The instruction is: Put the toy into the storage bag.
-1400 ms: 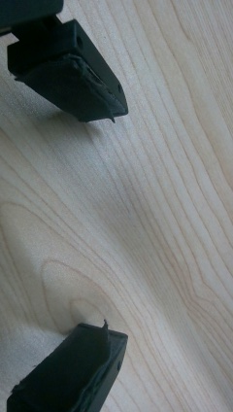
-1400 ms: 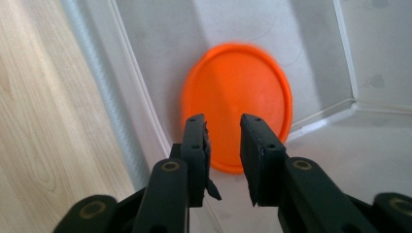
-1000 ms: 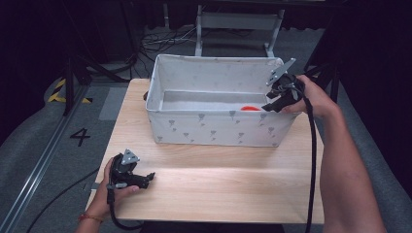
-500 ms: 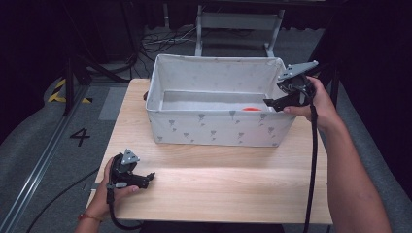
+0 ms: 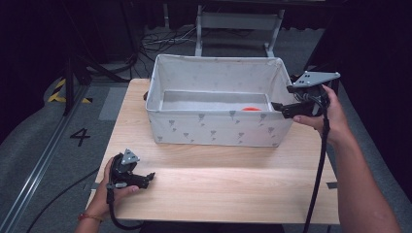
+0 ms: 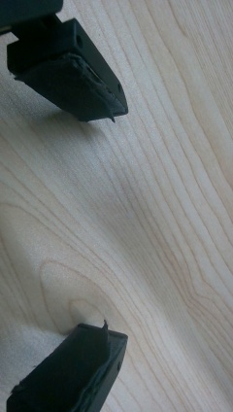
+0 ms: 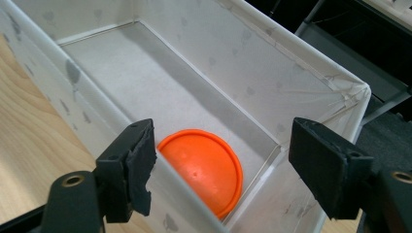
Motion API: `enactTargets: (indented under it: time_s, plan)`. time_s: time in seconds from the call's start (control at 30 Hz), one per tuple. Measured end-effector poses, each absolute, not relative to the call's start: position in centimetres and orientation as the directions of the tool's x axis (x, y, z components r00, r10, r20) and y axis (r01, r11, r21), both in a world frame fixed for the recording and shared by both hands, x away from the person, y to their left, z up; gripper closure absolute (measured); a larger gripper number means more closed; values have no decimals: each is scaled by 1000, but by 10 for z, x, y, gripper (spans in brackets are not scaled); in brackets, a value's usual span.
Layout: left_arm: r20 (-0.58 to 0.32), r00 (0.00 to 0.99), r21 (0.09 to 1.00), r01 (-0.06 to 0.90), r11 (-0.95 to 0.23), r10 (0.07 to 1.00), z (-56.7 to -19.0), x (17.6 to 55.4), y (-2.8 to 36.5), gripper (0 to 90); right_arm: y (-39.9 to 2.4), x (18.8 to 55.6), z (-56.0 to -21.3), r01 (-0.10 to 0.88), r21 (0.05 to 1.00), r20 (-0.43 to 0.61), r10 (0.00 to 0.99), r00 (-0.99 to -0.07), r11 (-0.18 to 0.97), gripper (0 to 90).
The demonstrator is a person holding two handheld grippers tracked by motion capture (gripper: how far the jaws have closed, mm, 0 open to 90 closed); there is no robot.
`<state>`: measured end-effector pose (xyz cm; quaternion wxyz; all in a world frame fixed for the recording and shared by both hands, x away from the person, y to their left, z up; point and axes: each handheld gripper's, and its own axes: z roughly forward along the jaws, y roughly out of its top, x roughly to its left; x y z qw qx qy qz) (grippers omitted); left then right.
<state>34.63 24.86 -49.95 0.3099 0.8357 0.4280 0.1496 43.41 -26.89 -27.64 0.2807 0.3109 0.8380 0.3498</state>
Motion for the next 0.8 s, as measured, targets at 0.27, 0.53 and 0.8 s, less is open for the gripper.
enactTargets:
  time_s: [0.27,0.53,0.8]
  plan:
    - [-15,589,646,623,-441,808,-499,346,249,5,-277,413,-278,298,770,-271,711,-649,565,256]
    - [-16,587,646,624,-440,809,-500,346,248,6,-288,390,-281,267,784,-296,716,-633,560,250]
    - [-16,587,646,624,-439,810,-500,346,248,5,-295,372,-289,238,789,-318,708,-631,567,232]
